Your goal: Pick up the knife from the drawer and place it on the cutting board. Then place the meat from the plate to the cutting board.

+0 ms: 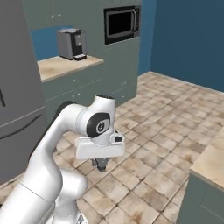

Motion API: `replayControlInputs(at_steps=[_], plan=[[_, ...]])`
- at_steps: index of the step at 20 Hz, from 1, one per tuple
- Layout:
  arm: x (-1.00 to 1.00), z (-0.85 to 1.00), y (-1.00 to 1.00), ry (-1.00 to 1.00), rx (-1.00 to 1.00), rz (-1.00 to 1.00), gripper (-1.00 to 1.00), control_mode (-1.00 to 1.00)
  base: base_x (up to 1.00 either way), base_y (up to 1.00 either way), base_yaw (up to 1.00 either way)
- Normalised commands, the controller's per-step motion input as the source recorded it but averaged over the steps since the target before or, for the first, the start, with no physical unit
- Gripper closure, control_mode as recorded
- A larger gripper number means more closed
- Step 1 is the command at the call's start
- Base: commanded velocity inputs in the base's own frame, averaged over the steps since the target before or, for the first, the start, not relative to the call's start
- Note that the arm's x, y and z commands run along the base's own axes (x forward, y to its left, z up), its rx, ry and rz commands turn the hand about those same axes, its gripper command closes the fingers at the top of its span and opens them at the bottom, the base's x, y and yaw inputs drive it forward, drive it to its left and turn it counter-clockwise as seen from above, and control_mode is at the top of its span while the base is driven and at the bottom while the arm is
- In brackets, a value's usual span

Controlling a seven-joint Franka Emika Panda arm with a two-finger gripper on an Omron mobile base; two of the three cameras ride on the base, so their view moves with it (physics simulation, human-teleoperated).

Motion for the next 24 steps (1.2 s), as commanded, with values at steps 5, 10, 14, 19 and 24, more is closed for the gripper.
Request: replayControlInputs(at_steps=[5, 10, 14, 19, 24], plan=[[0.00, 0.00, 0.00, 0.00, 0.00, 0.00, 1.00, 1.00, 0.53, 0.49, -0.11], [0.00, 0.00, 0.00, 0.00, 0.00, 0.00, 1.00, 1.00, 0.49, 0.20, -0.24], [0.00, 0.00, 0.00, 0.00, 0.00, 0.00, 1.00, 1.00, 0.49, 0.10, -0.32], [0.00, 0.00, 0.00, 0.00, 0.00, 0.00, 1.00, 1.00, 0.68, 0.16, -0.36], [0.00, 0.00, 0.00, 0.00, 0.00, 0.00, 1.00, 1.00, 0.84, 0.29, -0.38]])
